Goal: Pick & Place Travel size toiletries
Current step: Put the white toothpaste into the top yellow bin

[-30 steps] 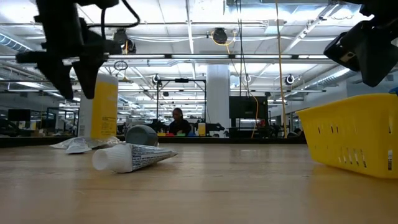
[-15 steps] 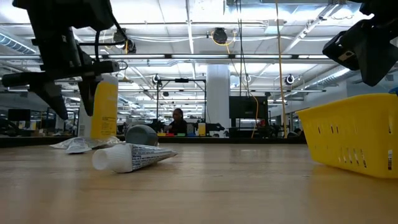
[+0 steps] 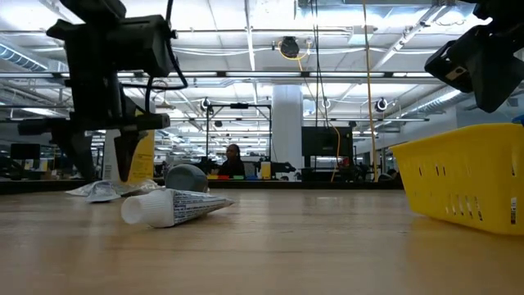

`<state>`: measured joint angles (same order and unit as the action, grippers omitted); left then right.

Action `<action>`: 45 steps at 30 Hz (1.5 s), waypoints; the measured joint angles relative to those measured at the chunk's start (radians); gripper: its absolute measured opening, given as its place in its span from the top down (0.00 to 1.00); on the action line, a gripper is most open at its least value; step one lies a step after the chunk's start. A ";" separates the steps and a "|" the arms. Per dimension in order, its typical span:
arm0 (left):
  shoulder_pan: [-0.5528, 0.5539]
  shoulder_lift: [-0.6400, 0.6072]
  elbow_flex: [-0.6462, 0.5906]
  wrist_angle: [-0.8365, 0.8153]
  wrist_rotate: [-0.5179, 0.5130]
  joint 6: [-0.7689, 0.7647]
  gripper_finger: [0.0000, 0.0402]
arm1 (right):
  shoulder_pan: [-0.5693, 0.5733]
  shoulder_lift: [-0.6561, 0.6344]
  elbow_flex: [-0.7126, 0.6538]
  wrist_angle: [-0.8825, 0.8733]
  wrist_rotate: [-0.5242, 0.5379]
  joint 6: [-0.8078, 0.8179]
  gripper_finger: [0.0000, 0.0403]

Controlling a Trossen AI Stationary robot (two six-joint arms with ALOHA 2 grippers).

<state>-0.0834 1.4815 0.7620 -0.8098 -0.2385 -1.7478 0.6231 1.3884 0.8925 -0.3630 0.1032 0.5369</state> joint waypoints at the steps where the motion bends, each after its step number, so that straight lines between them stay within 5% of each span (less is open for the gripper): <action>1: 0.003 0.008 0.000 0.001 0.002 0.003 0.47 | 0.000 0.000 0.000 0.000 0.000 0.000 0.58; 41: 0.018 0.116 0.003 0.100 0.004 0.091 0.47 | 0.000 0.000 0.000 0.000 0.005 -0.003 0.58; 45: 0.018 0.108 0.001 0.100 0.004 0.105 0.55 | 0.000 0.000 0.000 0.000 0.007 -0.007 0.58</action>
<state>-0.0658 1.5890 0.7628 -0.7097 -0.2344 -1.6428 0.6235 1.3880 0.8925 -0.3626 0.1103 0.5302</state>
